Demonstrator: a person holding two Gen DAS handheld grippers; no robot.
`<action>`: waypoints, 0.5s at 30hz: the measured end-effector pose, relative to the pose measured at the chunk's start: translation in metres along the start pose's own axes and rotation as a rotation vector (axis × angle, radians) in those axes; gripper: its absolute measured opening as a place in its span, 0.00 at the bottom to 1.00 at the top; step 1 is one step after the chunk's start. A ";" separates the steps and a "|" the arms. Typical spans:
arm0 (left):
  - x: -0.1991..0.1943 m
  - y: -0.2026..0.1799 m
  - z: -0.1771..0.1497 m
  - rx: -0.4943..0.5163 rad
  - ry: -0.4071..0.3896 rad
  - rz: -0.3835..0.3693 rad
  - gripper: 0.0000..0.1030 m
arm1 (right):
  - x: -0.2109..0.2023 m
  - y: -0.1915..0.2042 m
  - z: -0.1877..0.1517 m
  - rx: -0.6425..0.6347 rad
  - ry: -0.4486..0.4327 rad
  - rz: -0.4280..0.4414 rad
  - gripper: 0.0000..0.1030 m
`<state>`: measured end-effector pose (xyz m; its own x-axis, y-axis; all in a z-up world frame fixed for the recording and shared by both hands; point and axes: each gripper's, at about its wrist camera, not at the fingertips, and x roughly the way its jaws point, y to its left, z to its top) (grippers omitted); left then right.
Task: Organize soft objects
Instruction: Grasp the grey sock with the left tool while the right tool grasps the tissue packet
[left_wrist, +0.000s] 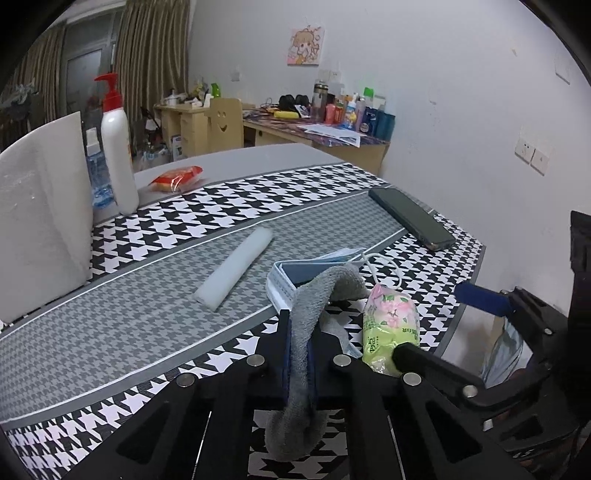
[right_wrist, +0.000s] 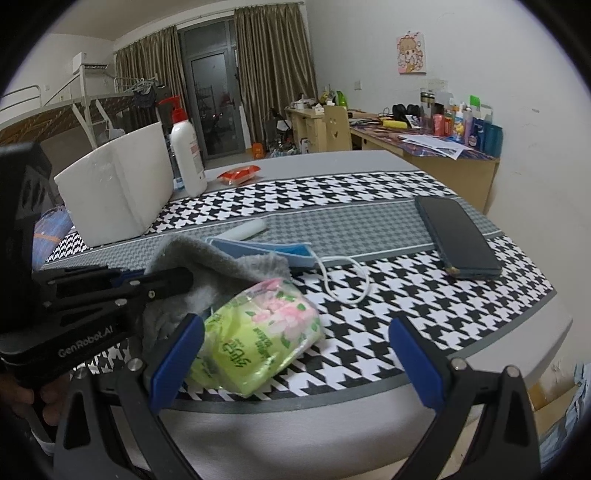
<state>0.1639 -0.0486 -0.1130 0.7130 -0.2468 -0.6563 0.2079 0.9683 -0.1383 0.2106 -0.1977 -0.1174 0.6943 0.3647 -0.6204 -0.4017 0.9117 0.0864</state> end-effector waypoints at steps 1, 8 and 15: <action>0.000 0.000 0.000 0.000 0.001 -0.003 0.07 | 0.001 0.001 0.000 -0.002 0.003 0.002 0.98; -0.002 0.004 -0.001 -0.004 -0.007 -0.005 0.07 | 0.015 0.002 0.001 0.030 0.054 0.014 0.98; -0.011 0.012 -0.002 -0.018 -0.013 -0.013 0.07 | 0.027 0.006 -0.003 0.064 0.124 0.075 0.98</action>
<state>0.1573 -0.0340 -0.1095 0.7189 -0.2594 -0.6449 0.2052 0.9656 -0.1597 0.2255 -0.1828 -0.1357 0.5826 0.4100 -0.7018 -0.4079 0.8943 0.1838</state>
